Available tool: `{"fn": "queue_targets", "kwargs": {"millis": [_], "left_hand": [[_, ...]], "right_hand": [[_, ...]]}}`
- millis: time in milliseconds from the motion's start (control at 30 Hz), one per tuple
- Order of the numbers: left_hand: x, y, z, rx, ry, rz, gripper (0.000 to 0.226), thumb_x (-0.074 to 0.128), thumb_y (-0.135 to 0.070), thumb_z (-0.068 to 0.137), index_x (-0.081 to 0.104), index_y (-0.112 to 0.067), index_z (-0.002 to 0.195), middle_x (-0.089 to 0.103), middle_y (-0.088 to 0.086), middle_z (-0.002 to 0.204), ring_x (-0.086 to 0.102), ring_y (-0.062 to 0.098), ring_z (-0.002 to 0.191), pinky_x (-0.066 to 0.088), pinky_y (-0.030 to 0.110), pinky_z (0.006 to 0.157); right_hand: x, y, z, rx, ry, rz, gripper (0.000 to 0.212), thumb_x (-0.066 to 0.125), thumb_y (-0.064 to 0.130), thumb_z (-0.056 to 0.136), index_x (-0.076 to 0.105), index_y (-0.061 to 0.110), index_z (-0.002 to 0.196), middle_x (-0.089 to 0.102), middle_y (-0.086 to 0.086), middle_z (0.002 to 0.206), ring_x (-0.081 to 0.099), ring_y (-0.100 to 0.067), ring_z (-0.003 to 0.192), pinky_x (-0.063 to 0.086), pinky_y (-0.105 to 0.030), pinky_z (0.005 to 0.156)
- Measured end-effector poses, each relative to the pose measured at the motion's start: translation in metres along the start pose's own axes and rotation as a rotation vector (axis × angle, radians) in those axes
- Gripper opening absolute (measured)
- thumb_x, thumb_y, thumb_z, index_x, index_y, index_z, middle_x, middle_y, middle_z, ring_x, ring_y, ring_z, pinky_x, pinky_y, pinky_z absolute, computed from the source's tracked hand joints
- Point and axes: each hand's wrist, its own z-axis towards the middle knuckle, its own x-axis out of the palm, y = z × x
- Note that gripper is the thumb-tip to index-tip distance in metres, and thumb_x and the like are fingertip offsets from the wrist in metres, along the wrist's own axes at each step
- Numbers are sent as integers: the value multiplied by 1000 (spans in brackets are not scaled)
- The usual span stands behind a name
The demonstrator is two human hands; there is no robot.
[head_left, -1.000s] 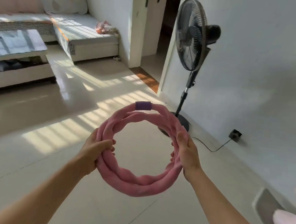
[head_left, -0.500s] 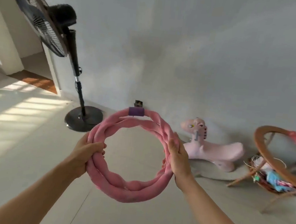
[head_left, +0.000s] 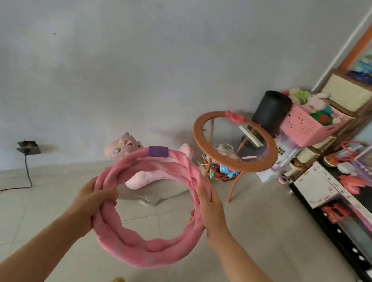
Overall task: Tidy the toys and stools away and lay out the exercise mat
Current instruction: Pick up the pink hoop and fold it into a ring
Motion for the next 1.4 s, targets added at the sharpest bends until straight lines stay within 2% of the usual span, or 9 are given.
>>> {"fn": "queue_targets", "kwargs": {"millis": [167, 300, 433, 633, 800, 1000, 1133, 1300, 1400], "left_hand": [[93, -17, 88, -15, 164, 47, 45, 50, 15, 77, 58, -14, 110, 56, 13, 76, 51, 22, 62, 49, 24, 48], [156, -31, 156, -40, 231, 87, 45, 54, 13, 77, 56, -15, 112, 61, 16, 85, 56, 24, 68, 52, 32, 59], [214, -57, 221, -72, 298, 135, 40, 55, 12, 75, 57, -11, 108, 63, 17, 90, 58, 26, 71, 53, 35, 65], [282, -83, 292, -108, 326, 175, 56, 62, -3, 54, 55, -8, 110, 62, 15, 89, 58, 25, 72, 52, 35, 67], [343, -77, 355, -149, 254, 159, 43, 58, 10, 74, 53, -6, 113, 61, 16, 87, 57, 26, 71, 51, 35, 64], [426, -57, 425, -196, 70, 77, 40, 65, 8, 69, 56, -9, 103, 62, 17, 84, 59, 28, 72, 53, 37, 66], [474, -42, 459, -250, -71, 26, 41, 62, 11, 74, 54, -7, 110, 62, 21, 91, 61, 30, 73, 55, 43, 71], [508, -18, 500, -340, -207, 59, 38, 68, 5, 71, 53, -25, 88, 62, 13, 96, 63, 30, 86, 56, 41, 72], [516, -5, 529, -375, -272, 110, 37, 68, 6, 69, 55, -17, 96, 61, 10, 91, 61, 27, 82, 54, 37, 68]], "right_hand": [[-59, -1, 69, 46, -214, 20, 32, 47, 41, 93, 52, 32, 123, 67, 0, 100, 63, -21, 70, 54, -36, 64], [-93, 2, 131, 71, -351, 14, 26, 49, 39, 93, 54, 32, 118, 67, 0, 98, 64, -18, 71, 55, -34, 66], [-122, 18, 198, 67, -401, 25, 31, 48, 37, 94, 55, 29, 123, 63, 8, 109, 60, -9, 95, 47, -20, 73], [-163, 19, 288, 82, -376, 47, 20, 46, 38, 95, 54, 39, 113, 60, 19, 104, 57, -4, 100, 44, -25, 85], [-206, 7, 384, 72, -310, 21, 33, 46, 38, 95, 54, 29, 125, 61, 18, 106, 57, -3, 101, 44, -29, 94], [-264, 0, 511, 107, -113, -8, 47, 43, 46, 91, 47, 26, 133, 54, 11, 118, 50, -7, 109, 40, -23, 89], [-298, 3, 578, 138, 21, -38, 27, 44, 36, 94, 50, 30, 120, 56, 19, 106, 54, 2, 92, 45, -8, 63], [-313, -15, 656, 218, 124, -71, 27, 48, 28, 95, 54, 26, 121, 60, 13, 111, 55, 1, 101, 43, -16, 76], [-310, -32, 691, 259, 177, -108, 18, 51, 22, 94, 59, 30, 108, 62, 10, 105, 57, 1, 96, 44, -17, 77]]}}
